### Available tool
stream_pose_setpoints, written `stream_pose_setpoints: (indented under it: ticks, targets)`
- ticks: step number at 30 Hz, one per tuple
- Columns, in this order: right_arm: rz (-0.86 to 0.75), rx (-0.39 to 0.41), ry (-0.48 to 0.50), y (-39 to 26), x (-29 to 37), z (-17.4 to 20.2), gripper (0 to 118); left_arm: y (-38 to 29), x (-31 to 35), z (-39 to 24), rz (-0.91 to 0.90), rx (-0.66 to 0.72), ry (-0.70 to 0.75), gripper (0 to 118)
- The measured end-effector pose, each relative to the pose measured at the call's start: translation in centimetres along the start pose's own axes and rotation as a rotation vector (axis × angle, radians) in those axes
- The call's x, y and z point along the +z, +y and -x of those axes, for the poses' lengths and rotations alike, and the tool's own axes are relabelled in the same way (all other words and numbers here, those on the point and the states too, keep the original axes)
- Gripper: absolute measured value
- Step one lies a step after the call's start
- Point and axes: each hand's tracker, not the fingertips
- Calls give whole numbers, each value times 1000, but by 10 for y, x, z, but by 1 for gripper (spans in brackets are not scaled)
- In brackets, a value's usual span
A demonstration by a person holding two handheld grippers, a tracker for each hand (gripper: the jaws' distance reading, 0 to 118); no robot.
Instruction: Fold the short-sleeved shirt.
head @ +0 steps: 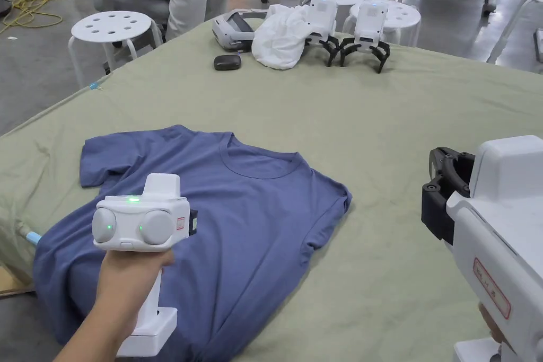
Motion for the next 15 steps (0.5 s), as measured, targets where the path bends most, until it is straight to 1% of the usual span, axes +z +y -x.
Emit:
stream_pose_setpoints:
  ticks: [1, 2, 3, 4, 5, 6, 9, 11, 12, 13, 14, 15]
  targets:
    - [6, -1, -3, -2, -2, -1, 5, 1, -10, 3, 22, 23, -17, 29]
    - [11, -1, -7, -4, -4, -1, 5, 1, -17, 5, 36, 36, -22, 60]
    - [17, -1, -9, -6, -6, -3, 5, -1, -20, 5, 29, 36, -9, 101]
    - [23, -3, -11, -7, -7, -4, 5, -1, -27, 5, 44, 32, 1, 118]
    - [27, -5, -12, -9, -7, -4, 5, -2, -33, 4, 64, 13, 22, 117]
    - [32, -7, -14, -11, -8, -6, 5, -3, -32, 3, 35, -8, 24, 113]
    - [44, -8, -19, -14, -9, -8, 5, -7, -44, -10, 62, -49, 54, 113]
    - [48, -10, -23, -16, -9, -9, 5, -8, -38, -9, 123, -63, 64, 113]
    - [50, -11, -24, -17, -9, -10, 5, -11, -40, -10, 120, -56, 61, 114]
    - [53, -11, -24, -17, -9, -10, 5, -14, -36, -7, 64, -29, 51, 118]
    - [55, -10, -25, -18, -9, -10, 5, -15, -35, -6, 72, -31, 52, 118]
    - [57, -8, -25, -19, -9, -10, 5, -13, -47, -3, 87, -26, 48, 118]
